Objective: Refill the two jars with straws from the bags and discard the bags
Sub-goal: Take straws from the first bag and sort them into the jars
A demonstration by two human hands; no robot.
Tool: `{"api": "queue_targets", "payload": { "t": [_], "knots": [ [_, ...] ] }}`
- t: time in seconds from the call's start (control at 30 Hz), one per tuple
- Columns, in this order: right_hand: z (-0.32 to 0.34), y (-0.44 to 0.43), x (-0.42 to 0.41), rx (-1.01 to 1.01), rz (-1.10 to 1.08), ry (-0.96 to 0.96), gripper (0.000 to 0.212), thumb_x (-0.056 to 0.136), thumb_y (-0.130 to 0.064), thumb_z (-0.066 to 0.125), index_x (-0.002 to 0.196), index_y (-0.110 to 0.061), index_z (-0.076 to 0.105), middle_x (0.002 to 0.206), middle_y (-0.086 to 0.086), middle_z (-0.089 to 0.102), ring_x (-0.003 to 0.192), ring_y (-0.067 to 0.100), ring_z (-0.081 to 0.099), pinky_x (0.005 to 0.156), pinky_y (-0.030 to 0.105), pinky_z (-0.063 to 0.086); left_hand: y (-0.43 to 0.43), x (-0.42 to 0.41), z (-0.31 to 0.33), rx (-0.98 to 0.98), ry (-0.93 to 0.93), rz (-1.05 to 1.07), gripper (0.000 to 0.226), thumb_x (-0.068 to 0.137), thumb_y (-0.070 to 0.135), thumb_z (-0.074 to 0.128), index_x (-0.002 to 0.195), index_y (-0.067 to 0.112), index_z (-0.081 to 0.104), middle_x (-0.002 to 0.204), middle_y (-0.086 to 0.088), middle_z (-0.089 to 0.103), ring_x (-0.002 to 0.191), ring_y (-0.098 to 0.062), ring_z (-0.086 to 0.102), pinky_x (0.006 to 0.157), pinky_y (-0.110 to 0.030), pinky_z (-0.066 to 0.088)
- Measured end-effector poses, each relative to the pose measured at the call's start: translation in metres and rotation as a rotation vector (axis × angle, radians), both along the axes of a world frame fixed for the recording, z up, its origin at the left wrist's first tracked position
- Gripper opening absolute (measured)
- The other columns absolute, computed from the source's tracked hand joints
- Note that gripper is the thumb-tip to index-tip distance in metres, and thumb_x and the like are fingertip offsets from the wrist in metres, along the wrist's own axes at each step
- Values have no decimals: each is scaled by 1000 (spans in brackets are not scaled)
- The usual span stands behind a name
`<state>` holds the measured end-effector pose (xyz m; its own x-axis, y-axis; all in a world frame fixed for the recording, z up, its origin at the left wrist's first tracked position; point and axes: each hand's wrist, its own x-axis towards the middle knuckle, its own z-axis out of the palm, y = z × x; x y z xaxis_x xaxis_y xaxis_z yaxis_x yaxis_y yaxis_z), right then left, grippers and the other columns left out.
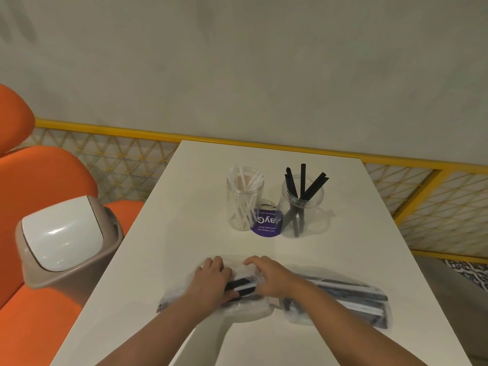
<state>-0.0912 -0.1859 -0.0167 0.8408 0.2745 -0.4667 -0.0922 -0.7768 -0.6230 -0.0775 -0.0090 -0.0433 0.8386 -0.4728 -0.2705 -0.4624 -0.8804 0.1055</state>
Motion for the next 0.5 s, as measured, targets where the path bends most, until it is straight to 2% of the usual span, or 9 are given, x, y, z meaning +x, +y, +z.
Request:
{"api": "queue_targets", "payload": {
  "t": [0.1, 0.23, 0.37, 0.43, 0.47, 0.5],
  "knots": [
    [-2, 0, 1, 6, -25, -21, 50, 84, -23, 64, 129, -26, 43, 102, 1, 45, 85, 12, 46, 77, 21, 39, -2, -2, 4, -5, 42, 4, 52, 87, 46, 54, 128, 17, 41, 128, -7, 43, 118, -27, 41, 96, -34, 34],
    [-10, 1, 1, -41, -115, -106, 30, 87, -7, 57, 114, -20, 51, 78, -3, 48, 64, 7, 43, 59, 16, 38, 1, -3, 6, -171, 35, 20, 47, 85, 35, 61, 123, 16, 41, 124, -2, 49, 112, -22, 45, 90, -27, 34],
    [-9, 4, 0, -85, -227, -262, 14, 89, -6, 46, 97, -18, 49, 73, 0, 49, 64, 15, 45, 50, 16, 31, 7, -8, 1, -226, -25, 16, 43, 86, 34, 61, 123, 17, 47, 119, -1, 55, 111, -21, 49, 89, -26, 36],
    [-7, 5, -1, -103, -244, -294, 11, 91, -8, 43, 96, -16, 48, 70, -3, 48, 64, 14, 44, 49, 16, 29, 11, -9, -3, -232, -63, -39, 49, 71, 41, 75, 112, 23, 55, 99, 4, 63, 92, -17, 60, 77, -21, 44],
    [-7, 6, -1, -106, -241, -276, 12, 91, -8, 42, 98, -15, 50, 73, -1, 52, 67, 15, 46, 52, 17, 32, 12, -8, -3, -204, -50, -73, 55, 57, 46, 82, 102, 27, 58, 86, 9, 63, 78, -11, 62, 68, -17, 45],
    [-8, 6, -1, -111, -232, -240, 16, 92, -8, 42, 101, -12, 53, 80, 3, 57, 71, 17, 48, 58, 20, 35, 12, -9, -2, -181, -84, -96, 56, 50, 49, 84, 97, 30, 59, 82, 12, 61, 73, -8, 61, 66, -14, 44]
  ]
}}
